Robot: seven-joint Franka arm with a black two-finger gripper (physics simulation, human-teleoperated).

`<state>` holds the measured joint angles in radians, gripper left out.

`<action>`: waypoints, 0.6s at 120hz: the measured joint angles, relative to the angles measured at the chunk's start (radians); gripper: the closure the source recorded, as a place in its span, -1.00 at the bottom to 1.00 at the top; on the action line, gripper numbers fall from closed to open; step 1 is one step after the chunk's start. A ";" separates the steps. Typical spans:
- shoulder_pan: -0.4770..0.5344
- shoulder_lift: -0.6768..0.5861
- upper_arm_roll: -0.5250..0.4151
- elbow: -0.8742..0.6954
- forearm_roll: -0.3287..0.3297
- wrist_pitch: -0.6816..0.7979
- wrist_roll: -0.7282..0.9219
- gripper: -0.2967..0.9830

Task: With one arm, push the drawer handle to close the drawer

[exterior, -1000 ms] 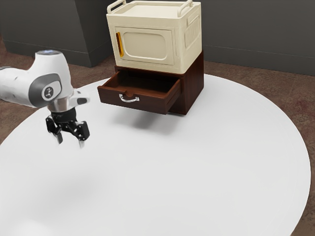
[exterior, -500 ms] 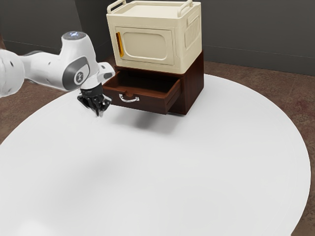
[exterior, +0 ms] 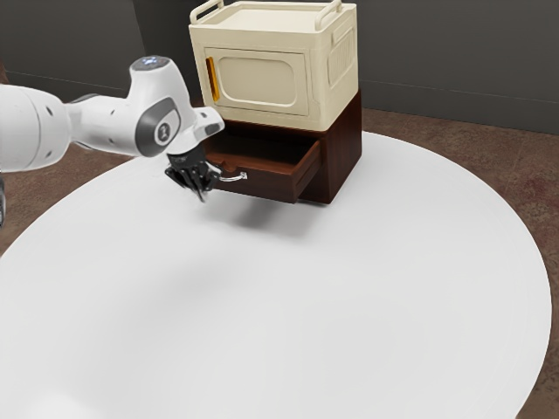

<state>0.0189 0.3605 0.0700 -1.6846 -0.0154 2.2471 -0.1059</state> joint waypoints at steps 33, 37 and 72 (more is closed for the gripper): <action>0.010 0.095 -0.014 0.100 -0.001 -0.015 0.009 0.69; 0.010 0.103 -0.014 0.113 -0.001 -0.017 0.011 0.69; 0.080 0.137 -0.089 0.178 0.005 -0.033 0.022 0.69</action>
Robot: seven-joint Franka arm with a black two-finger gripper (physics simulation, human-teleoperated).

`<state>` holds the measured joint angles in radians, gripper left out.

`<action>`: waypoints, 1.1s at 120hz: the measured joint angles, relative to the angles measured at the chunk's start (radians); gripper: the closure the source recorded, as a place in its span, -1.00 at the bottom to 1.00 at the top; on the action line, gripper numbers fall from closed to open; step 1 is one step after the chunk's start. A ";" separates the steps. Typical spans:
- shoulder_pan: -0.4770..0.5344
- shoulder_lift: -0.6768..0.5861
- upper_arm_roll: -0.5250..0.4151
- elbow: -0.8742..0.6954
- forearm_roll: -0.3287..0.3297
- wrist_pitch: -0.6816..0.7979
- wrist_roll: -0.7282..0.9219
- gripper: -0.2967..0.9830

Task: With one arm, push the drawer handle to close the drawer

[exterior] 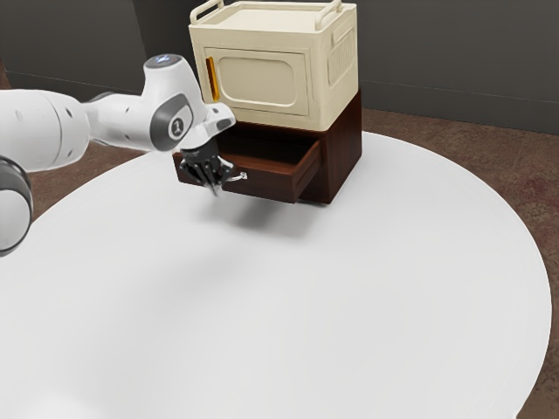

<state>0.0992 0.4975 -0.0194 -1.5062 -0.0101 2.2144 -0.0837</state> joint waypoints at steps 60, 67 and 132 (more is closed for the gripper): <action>-0.005 0.175 0.002 0.255 0.008 -0.037 0.026 0.69; -0.005 0.199 0.002 0.287 0.008 -0.044 0.029 0.69; -0.019 0.366 0.009 0.554 0.005 -0.090 0.050 0.69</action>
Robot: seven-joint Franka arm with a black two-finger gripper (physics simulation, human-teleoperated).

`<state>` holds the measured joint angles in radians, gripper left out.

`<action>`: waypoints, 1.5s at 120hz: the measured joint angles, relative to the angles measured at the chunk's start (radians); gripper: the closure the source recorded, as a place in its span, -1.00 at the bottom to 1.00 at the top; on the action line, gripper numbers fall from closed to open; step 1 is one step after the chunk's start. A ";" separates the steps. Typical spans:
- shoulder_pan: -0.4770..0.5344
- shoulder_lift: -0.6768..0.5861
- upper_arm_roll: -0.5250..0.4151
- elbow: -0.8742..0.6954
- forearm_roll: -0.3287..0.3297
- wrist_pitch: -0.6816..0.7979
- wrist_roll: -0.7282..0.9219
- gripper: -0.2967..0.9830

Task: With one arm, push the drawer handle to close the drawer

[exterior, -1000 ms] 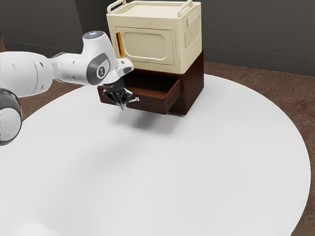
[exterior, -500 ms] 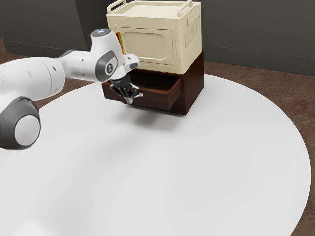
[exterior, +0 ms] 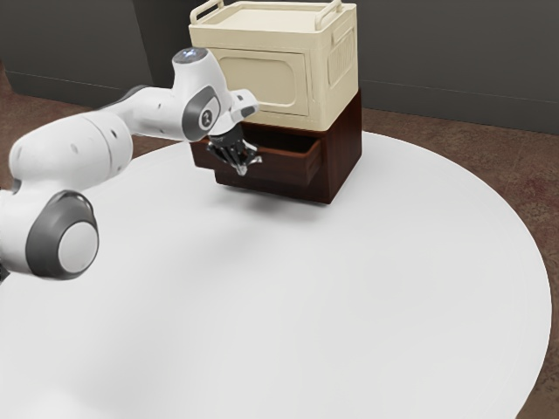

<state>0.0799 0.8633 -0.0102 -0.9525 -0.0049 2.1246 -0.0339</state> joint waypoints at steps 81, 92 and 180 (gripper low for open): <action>-0.017 0.193 0.049 0.308 0.003 -0.014 0.015 0.69; -0.020 0.207 0.054 0.315 0.003 0.001 0.016 0.69; -0.020 0.271 0.053 0.366 0.009 0.212 0.022 0.69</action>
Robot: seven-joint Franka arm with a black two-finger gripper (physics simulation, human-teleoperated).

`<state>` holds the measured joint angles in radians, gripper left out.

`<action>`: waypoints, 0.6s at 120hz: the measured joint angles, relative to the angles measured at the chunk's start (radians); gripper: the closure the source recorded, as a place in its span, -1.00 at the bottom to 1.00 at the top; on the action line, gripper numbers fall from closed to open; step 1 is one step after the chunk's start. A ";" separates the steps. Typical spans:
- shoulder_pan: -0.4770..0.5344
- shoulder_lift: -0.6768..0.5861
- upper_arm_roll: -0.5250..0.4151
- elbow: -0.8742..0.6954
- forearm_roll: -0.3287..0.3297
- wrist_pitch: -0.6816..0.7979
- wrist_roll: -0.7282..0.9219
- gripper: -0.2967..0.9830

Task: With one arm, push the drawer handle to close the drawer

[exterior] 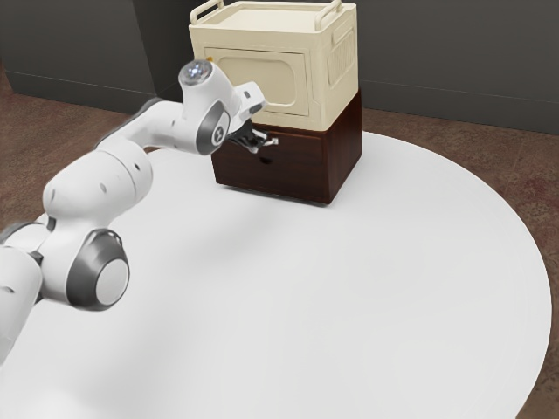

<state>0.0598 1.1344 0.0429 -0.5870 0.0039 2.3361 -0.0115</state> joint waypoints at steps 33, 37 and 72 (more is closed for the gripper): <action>0.001 0.023 0.000 -0.005 0.005 0.068 -0.005 0.74; 0.000 0.024 0.000 -0.006 0.003 0.074 -0.003 0.71; -0.141 -1.115 0.044 -1.171 -0.094 -0.227 0.024 -0.14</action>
<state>-0.0809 0.0192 0.0870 -1.7577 -0.0898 2.1088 0.0124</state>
